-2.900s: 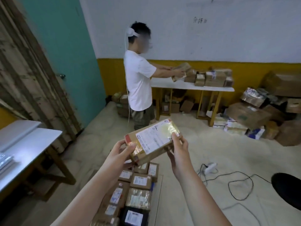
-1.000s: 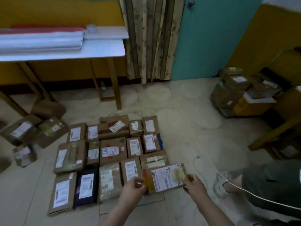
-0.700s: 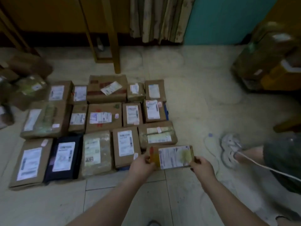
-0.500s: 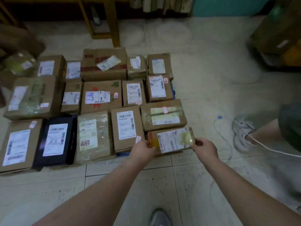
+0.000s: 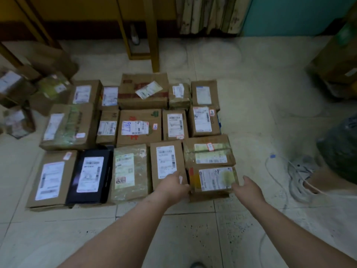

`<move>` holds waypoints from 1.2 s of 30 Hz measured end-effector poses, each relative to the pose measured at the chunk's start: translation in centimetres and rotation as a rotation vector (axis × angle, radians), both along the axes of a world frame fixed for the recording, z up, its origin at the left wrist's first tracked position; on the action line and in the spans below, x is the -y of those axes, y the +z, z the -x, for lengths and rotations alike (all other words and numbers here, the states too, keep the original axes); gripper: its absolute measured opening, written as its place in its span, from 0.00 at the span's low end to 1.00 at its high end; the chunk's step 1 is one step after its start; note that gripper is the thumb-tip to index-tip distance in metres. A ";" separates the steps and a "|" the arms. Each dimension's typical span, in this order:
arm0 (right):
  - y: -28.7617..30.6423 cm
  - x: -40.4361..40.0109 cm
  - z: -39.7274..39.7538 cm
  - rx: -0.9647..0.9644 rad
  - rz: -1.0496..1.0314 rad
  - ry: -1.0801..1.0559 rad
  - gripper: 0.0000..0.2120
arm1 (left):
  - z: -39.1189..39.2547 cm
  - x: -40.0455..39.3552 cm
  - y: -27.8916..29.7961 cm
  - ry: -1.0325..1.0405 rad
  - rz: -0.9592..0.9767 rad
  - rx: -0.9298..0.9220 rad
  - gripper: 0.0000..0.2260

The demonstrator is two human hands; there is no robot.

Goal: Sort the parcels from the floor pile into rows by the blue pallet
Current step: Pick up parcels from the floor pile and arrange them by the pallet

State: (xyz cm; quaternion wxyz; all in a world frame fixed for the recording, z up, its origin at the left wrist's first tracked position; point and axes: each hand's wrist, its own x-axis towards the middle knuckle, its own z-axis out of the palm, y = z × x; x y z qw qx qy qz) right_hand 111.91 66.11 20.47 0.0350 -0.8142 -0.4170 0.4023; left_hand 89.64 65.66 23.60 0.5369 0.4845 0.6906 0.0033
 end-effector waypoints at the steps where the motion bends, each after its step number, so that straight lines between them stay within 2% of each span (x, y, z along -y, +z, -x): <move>1: 1.2 -0.5 0.3 0.016 -0.007 0.026 0.23 | 0.7 -0.4 1.4 -0.015 -0.008 -0.043 0.25; 4: 8.9 -4.1 3.0 0.027 -0.103 0.114 0.15 | 3.8 -3.1 9.9 -0.044 -0.085 -0.134 0.24; 6: 16.3 -7.2 6.0 0.072 -0.144 0.231 0.14 | 6.3 -5.1 17.9 -0.058 -0.164 -0.203 0.28; 11: 40.9 -12.2 16.0 0.117 -0.254 0.602 0.27 | 13.4 -7.0 41.4 -0.077 -0.370 -0.373 0.29; 13: 52.3 -11.2 19.8 0.166 -0.379 0.652 0.31 | 16.1 -5.2 50.9 -0.053 -0.441 -0.415 0.30; 16: 67.5 -7.4 25.0 0.216 -0.494 0.711 0.29 | 20.0 -0.7 63.9 -0.041 -0.533 -0.473 0.29; 20: 81.4 -1.2 31.0 0.228 -0.594 0.689 0.25 | 24.9 6.4 76.8 0.009 -0.631 -0.529 0.30; 23: 86.0 2.1 35.2 0.195 -0.607 0.743 0.28 | 29.0 10.9 82.0 0.066 -0.686 -0.589 0.30; 26: 87.8 4.1 39.4 0.221 -0.605 0.827 0.31 | 32.8 14.4 84.3 0.084 -0.671 -0.656 0.30; 31: 88.5 5.3 47.1 0.255 -0.597 0.925 0.34 | 39.4 17.9 85.4 0.143 -0.646 -0.716 0.29; 36: 88.6 3.4 55.5 0.245 -0.616 1.023 0.32 | 46.9 17.6 84.7 0.219 -0.615 -0.752 0.27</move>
